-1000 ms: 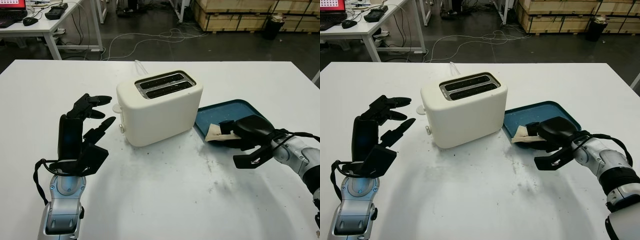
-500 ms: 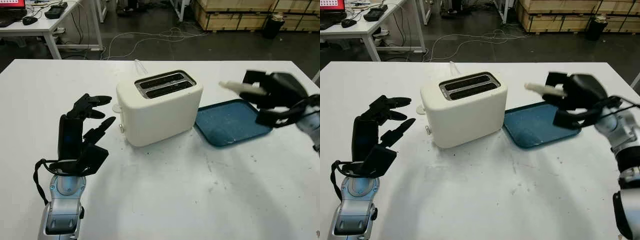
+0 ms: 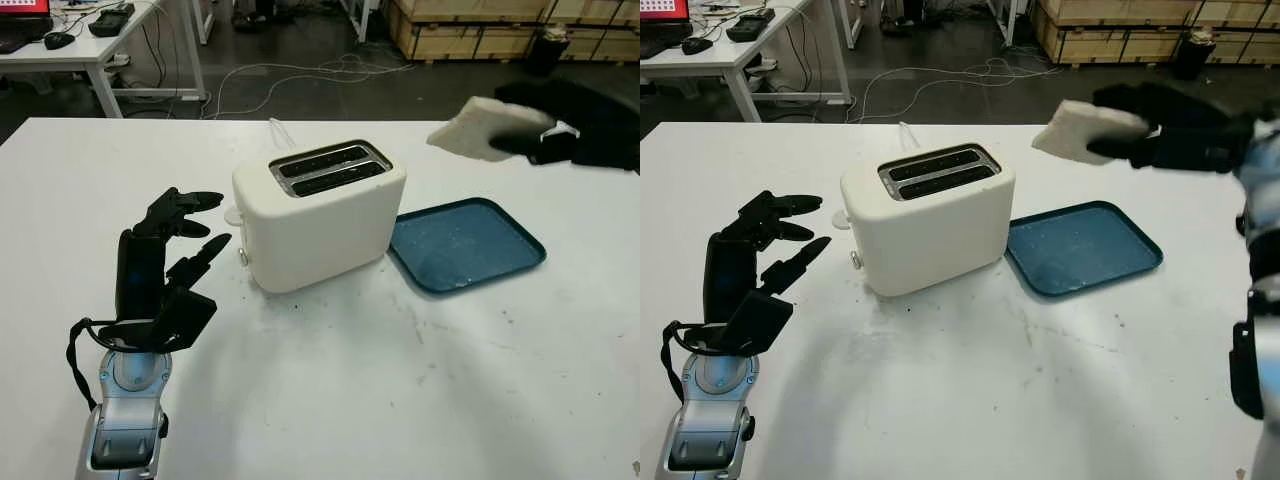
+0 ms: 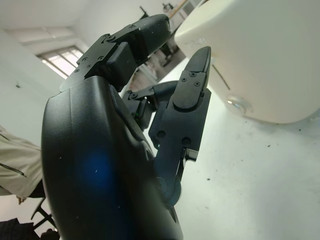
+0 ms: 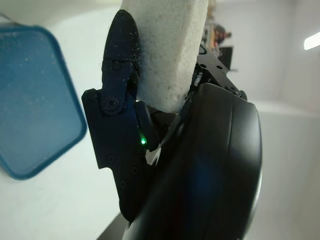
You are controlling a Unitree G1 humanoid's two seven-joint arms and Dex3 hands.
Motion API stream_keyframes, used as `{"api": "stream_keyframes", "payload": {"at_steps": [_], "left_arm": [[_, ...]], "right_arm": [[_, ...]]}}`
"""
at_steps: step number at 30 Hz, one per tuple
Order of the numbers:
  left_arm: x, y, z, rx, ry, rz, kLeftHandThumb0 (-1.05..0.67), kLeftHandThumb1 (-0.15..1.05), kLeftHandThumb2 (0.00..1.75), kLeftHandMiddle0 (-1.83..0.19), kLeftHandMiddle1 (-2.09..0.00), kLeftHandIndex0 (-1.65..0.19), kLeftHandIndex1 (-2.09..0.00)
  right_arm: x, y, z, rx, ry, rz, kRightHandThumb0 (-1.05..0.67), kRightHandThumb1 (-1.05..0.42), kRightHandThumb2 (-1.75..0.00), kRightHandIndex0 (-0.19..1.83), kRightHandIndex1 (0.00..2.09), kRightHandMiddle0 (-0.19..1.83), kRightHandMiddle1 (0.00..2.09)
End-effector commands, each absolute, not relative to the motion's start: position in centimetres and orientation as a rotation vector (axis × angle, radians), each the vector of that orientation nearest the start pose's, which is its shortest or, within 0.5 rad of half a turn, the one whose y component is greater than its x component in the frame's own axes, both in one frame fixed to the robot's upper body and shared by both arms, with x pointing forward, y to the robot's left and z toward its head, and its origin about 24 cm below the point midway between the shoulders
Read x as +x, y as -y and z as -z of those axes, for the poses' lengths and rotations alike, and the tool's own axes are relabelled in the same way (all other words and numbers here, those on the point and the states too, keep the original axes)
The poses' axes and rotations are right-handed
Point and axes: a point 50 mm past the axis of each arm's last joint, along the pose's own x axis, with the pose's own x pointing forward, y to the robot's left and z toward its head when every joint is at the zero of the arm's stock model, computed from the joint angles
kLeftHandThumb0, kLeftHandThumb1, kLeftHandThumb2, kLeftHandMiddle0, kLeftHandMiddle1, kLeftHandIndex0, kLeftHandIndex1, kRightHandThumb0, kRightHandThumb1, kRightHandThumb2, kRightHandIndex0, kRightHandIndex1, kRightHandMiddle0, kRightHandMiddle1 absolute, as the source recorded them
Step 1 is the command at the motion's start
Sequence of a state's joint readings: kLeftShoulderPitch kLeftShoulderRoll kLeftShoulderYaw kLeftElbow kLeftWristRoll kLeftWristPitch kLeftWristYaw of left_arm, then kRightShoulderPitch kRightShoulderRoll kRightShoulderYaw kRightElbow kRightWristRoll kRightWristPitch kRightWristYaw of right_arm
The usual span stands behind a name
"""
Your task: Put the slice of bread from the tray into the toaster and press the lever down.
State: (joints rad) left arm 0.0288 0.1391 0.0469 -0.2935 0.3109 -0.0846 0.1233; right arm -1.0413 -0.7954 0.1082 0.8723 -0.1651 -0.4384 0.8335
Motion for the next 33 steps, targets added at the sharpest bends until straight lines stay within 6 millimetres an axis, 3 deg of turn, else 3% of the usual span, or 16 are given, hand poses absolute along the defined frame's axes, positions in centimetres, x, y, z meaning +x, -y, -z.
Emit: {"api": "stream_keyframes", "payload": {"at_steps": [1,4,7,14,19,28,33], "left_arm": [[23.8,-18.3,-11.5,0.44,0.376,-0.183,-0.22,0.92,0.06,-0.48,-1.3,-0.55,-0.74],[23.8,-18.2,-11.5,0.448,0.369,-0.187,-0.23,0.92,0.06,-0.48,-1.29,-0.55,-0.74],[23.8,-18.2,-11.5,0.449,0.371,-0.186,-0.23,0.92,0.05,-0.47,-1.28,-0.55,-0.74],[23.8,-18.1,-11.6,0.434,0.372,-0.188,-0.2,0.92,0.05,-0.46,-1.25,-0.54,-0.73],[23.8,-18.1,-11.6,0.436,0.374,-0.185,-0.21,0.92,0.05,-0.47,-1.27,-0.54,-0.74],[23.9,-18.1,-11.6,0.443,0.374,-0.187,-0.23,0.92,0.06,-0.46,-1.27,-0.54,-0.74],[23.9,-18.1,-11.7,0.446,0.377,-0.187,-0.23,0.92,0.05,-0.47,-1.27,-0.55,-0.74]], "right_arm": [[37.1,24.4,-27.7,-1.052,0.186,-0.631,-0.55,-0.92,-0.3,0.92,1.75,0.76,1.75],[37.4,22.1,-29.6,-1.078,0.181,-0.698,-0.59,-0.92,-0.28,0.95,1.75,0.79,1.75],[37.9,20.1,-30.1,-1.023,0.21,-0.799,-0.59,-0.92,-0.24,0.98,1.75,0.79,1.75],[39.6,15.8,-29.0,-1.026,0.198,-0.867,-0.55,-0.92,-0.28,1.08,1.75,0.88,1.75],[40.3,13.6,-27.2,-1.138,0.204,-0.832,-0.6,-0.92,-0.35,1.09,1.75,0.9,1.75],[40.6,11.5,-24.3,-1.238,0.203,-0.87,-0.6,-0.92,-0.35,1.09,1.75,0.89,1.75],[40.6,11.6,-24.0,-1.254,0.192,-0.889,-0.57,-0.92,-0.35,1.13,1.75,0.91,1.75]]}}
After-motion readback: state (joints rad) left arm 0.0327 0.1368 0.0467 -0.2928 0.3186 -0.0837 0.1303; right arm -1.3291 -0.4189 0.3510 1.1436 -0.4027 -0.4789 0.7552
